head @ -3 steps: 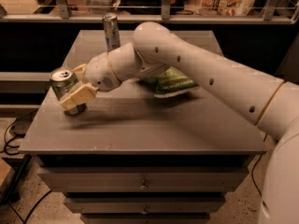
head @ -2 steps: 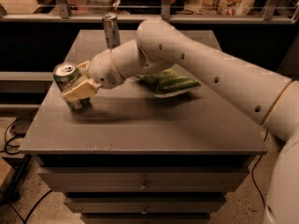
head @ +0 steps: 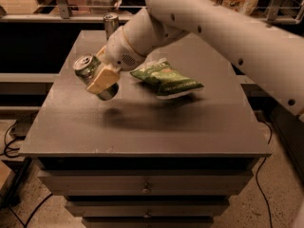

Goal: Knock green can over

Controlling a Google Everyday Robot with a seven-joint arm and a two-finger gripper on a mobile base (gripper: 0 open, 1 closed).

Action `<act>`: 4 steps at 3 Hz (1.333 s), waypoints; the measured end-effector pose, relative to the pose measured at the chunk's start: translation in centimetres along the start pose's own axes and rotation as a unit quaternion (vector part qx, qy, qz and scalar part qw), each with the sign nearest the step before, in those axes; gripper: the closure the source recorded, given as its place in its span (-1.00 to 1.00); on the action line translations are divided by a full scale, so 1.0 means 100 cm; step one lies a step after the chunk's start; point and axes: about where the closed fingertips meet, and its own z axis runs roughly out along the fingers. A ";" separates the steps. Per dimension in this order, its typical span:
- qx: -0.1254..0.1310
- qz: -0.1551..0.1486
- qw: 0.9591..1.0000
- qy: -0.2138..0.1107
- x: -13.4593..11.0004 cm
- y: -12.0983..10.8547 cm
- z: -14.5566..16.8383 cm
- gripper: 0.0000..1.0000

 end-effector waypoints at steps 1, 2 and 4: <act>0.029 -0.013 0.994 0.100 0.021 -0.008 -0.028 0.86; 0.034 -0.024 0.979 0.199 0.041 -0.009 -0.035 0.53; 0.017 -0.048 0.950 0.307 0.068 -0.004 -0.025 -0.40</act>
Offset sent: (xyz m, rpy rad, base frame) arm 0.0309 -0.0851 -0.0183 -0.6921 -0.2220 -0.1055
